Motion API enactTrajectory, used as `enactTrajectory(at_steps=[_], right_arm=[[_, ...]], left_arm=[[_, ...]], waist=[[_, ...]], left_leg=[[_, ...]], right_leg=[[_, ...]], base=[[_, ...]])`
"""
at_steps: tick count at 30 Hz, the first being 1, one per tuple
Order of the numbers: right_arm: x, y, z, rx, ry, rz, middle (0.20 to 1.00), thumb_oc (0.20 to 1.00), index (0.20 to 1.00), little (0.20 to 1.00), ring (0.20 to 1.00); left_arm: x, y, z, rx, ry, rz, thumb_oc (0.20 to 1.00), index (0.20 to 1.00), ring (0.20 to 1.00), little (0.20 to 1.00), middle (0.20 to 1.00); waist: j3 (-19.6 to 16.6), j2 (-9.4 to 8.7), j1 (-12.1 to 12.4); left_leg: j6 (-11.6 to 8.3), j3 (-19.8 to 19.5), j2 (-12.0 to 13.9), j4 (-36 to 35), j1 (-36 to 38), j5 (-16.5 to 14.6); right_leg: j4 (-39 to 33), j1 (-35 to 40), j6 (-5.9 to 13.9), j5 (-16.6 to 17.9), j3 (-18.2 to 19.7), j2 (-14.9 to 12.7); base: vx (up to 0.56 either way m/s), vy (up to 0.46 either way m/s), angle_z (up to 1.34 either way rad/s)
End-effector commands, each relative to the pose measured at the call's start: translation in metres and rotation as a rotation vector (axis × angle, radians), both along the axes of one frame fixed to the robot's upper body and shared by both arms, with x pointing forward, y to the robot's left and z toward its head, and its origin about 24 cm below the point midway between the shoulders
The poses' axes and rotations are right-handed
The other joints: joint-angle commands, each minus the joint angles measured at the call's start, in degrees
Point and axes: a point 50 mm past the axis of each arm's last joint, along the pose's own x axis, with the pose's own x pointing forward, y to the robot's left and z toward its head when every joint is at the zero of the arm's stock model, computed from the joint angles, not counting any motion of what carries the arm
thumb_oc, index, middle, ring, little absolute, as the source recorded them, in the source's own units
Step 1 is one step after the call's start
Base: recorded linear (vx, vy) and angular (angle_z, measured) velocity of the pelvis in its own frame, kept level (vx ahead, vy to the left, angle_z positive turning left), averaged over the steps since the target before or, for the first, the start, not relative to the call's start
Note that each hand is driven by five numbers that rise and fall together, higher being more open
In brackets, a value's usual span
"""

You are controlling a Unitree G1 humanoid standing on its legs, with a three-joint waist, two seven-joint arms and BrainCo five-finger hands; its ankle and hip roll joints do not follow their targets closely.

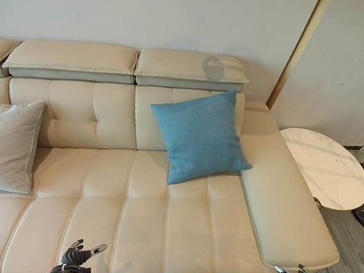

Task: Pick up all the scattered cushions and arrange them neatly on the sofa.

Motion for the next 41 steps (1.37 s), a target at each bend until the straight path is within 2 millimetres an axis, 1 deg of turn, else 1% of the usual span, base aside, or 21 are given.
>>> enactTrajectory(at_steps=[1,4,6,7,10,14,16,19,20,21,22,23,24,25,26,28,29,30,32,36,41], right_arm=[[0.034,0.002,0.014,-0.038,-0.098,0.050,1.000,1.000,1.000,1.000,1.000],[0.031,0.002,0.012,-0.032,-0.087,0.043,1.000,1.000,1.000,1.000,1.000],[0.027,0.003,0.009,-0.020,-0.072,0.031,1.000,1.000,1.000,1.000,1.000],[0.028,0.002,0.011,-0.029,-0.076,0.030,1.000,1.000,1.000,1.000,1.000],[0.037,0.000,0.017,-0.040,-0.109,0.040,1.000,1.000,1.000,1.000,1.000],[0.041,-0.008,0.025,-0.061,-0.136,0.048,1.000,1.000,1.000,1.000,1.000],[0.039,-0.010,0.026,-0.068,-0.140,0.054,1.000,1.000,1.000,1.000,1.000],[0.040,-0.014,0.029,-0.090,-0.138,0.064,1.000,1.000,1.000,1.000,1.000],[0.045,-0.014,0.031,-0.097,-0.144,0.075,1.000,1.000,1.000,1.000,1.000],[0.046,-0.013,0.031,-0.093,-0.147,0.079,1.000,1.000,1.000,1.000,1.000],[0.047,-0.012,0.032,-0.094,-0.148,0.090,1.000,1.000,1.000,1.000,1.000],[0.047,-0.012,0.032,-0.094,-0.148,0.090,1.000,1.000,1.000,1.000,1.000],[0.048,-0.012,0.033,-0.095,-0.150,0.098,1.000,1.000,1.000,1.000,1.000],[0.049,-0.010,0.033,-0.089,-0.154,0.108,1.000,1.000,1.000,1.000,1.000],[0.049,-0.008,0.032,-0.087,-0.151,0.117,1.000,1.000,1.000,1.000,1.000],[0.046,-0.008,0.030,-0.081,-0.138,0.117,1.000,1.000,1.000,1.000,1.000],[0.044,-0.006,0.029,-0.077,-0.134,0.113,1.000,1.000,1.000,1.000,1.000],[0.040,-0.006,0.027,-0.073,-0.126,0.105,1.000,1.000,1.000,1.000,1.000],[0.035,-0.006,0.024,-0.076,-0.110,0.096,1.000,1.000,1.000,1.000,1.000],[0.034,-0.005,0.023,-0.072,-0.108,0.087,1.000,1.000,1.000,1.000,1.000],[0.033,-0.001,0.018,-0.069,-0.072,0.109,1.000,1.000,1.000,1.000,1.000]], left_arm=[[0.037,0.007,0.019,0.089,-0.105,-0.049,1.000,1.000,1.000,1.000,1.000],[0.036,0.006,0.016,0.065,-0.101,-0.028,1.000,1.000,1.000,1.000,1.000],[0.035,0.006,0.014,0.034,-0.108,0.017,1.000,1.000,1.000,1.000,1.000],[0.036,0.007,0.015,0.030,-0.113,0.031,1.000,1.000,1.000,1.000,1.000],[0.044,0.010,0.022,0.030,-0.159,0.047,1.000,1.000,1.000,1.000,1.000],[0.056,0.007,0.027,0.034,-0.185,0.004,1.000,1.000,1.000,1.000,1.000],[0.060,0.003,0.029,0.027,-0.198,-0.015,1.000,1.000,1.000,1.000,1.000],[0.062,0.000,0.029,0.018,-0.207,-0.015,1.000,1.000,1.000,1.000,1.000],[0.064,-0.002,0.029,0.012,-0.215,-0.015,1.000,1.000,1.000,1.000,1.000],[0.064,-0.003,0.030,0.009,-0.223,-0.020,1.000,1.000,1.000,1.000,1.000],[0.065,-0.004,0.031,0.006,-0.232,-0.027,1.000,1.000,1.000,1.000,1.000],[0.065,-0.004,0.031,0.006,-0.232,-0.027,1.000,1.000,1.000,1.000,1.000],[0.064,-0.004,0.031,0.001,-0.231,-0.028,1.000,1.000,1.000,1.000,1.000],[0.060,-0.006,0.029,-0.012,-0.226,-0.026,1.000,1.000,1.000,1.000,1.000],[0.059,-0.009,0.026,-0.023,-0.217,-0.026,1.000,1.000,1.000,1.000,1.000],[0.056,-0.013,0.022,-0.038,-0.202,-0.027,1.000,1.000,1.000,1.000,1.000],[0.054,-0.015,0.020,-0.048,-0.193,-0.025,1.000,1.000,1.000,1.000,1.000],[0.052,-0.020,0.016,-0.053,-0.171,-0.042,1.000,1.000,1.000,1.000,1.000],[0.046,-0.024,0.011,-0.053,-0.137,-0.059,1.000,1.000,1.000,1.000,1.000],[0.045,-0.024,0.011,-0.043,-0.131,-0.071,1.000,1.000,1.000,1.000,1.000],[0.040,-0.021,0.008,-0.018,-0.091,-0.083,1.000,1.000,1.000,1.000,1.000]], waist=[[4.03,2.27,0.31],[2.80,1.99,0.39],[0.71,0.76,0.57],[0.25,0.28,0.74],[0.28,-0.13,1.06],[2.46,1.27,0.20],[3.55,2.14,-0.24],[4.65,2.34,-0.22],[4.94,1.64,-0.25],[4.62,1.49,-0.37],[4.46,1.14,-0.24],[4.39,1.17,-0.27],[4.05,1.04,-0.26],[3.56,1.04,-0.19],[3.26,0.97,-0.17],[2.35,1.40,-0.54],[1.94,1.62,-0.96],[0.87,2.50,-1.98],[-0.13,3.17,-2.40],[-0.47,3.25,-2.36],[-1.09,2.34,-1.53]], left_leg=[[0.02,-0.07,0.40,0.04,-0.03,-4.50],[-0.09,0.02,0.42,0.04,-0.58,-4.58],[-0.43,-0.08,-0.06,0.04,-1.62,-4.10],[-0.61,0.04,-0.25,0.04,-2.46,-3.36],[-2.46,0.35,0.73,0.04,-4.04,-0.20],[-5.37,-0.37,2.45,0.04,-5.88,4.08],[-6.34,-0.28,3.31,0.04,-7.11,4.67],[-6.09,-1.63,2.93,0.04,-6.94,3.76],[-4.67,-1.44,2.26,4.56,-6.31,1.56],[-4.21,-0.84,2.09,5.78,-5.94,0.78],[-3.56,-0.11,1.77,9.25,-5.55,-1.92],[-3.56,-0.14,1.80,9.40,-5.74,-1.96],[-3.13,0.12,1.53,11.65,-5.37,-3.94],[-2.19,0.38,1.10,14.85,-3.94,-7.82],[-1.74,1.21,0.95,18.64,-2.47,-10.53],[-1.40,1.74,0.89,16.22,0.41,-12.37],[-1.40,2.45,1.28,14.72,1.87,-12.40],[-2.24,3.31,1.81,8.37,4.71,-9.36],[-2.79,3.34,1.81,0.87,7.62,-8.00],[-2.84,2.86,1.62,0.04,8.16,-8.01],[-2.39,2.67,1.13,0.04,9.57,-8.55]], right_leg=[[15.36,0.71,1.99,-12.62,-1.24,1.35],[17.09,2.12,1.47,-14.16,-0.83,1.64],[16.96,5.93,1.39,-14.33,1.20,2.86],[14.91,7.90,1.22,-14.54,1.55,3.40],[7.88,10.27,-0.92,-17.41,1.88,5.40],[6.03,9.85,-3.26,-17.70,1.29,8.28],[5.17,9.42,-3.76,-17.18,-0.18,8.93],[5.34,8.83,-3.81,-16.44,-0.99,8.52],[4.45,8.28,-3.43,-14.88,-1.30,7.46],[3.95,7.94,-3.23,-14.19,-1.44,7.17],[3.21,7.97,-3.09,-13.59,-1.32,6.67],[3.17,7.89,-3.11,-13.53,-1.35,6.70],[2.62,7.65,-3.01,-13.14,-1.24,6.44],[1.86,7.29,-2.97,-12.77,-0.92,6.11],[0.98,7.55,-2.85,-12.55,-0.63,6.11],[0.30,7.60,-2.62,-12.50,-0.84,6.34],[0.50,7.07,-2.50,-12.46,-1.33,6.34],[-0.34,6.67,-2.26,-11.87,-2.35,6.87],[-1.02,6.72,-1.85,-11.28,-3.47,7.34],[-1.68,7.05,-1.57,-10.79,-3.63,7.24],[-2.34,8.89,-1.00,-9.89,-3.48,6.71]], base=[[-0.11,-0.031,0.16],[-0.08,-0.065,0.12],[-0.14,-0.180,0.00],[-0.21,-0.212,-0.07],[-0.26,-0.239,-0.14],[-0.35,-0.277,0.03],[-0.38,-0.242,0.33],[-0.27,-0.127,0.25],[-0.24,-0.107,0.01],[-0.29,-0.127,-0.05],[-0.11,-0.046,-0.03],[-0.09,-0.032,-0.09],[-0.13,-0.021,-0.08],[-0.15,-0.018,-0.06],[-0.11,0.008,-0.03],[-0.03,0.050,0.05],[-0.07,0.116,0.24],[-0.08,0.144,0.36],[-0.05,0.158,0.50],[-0.02,0.089,0.13],[-0.04,0.128,0.07]])
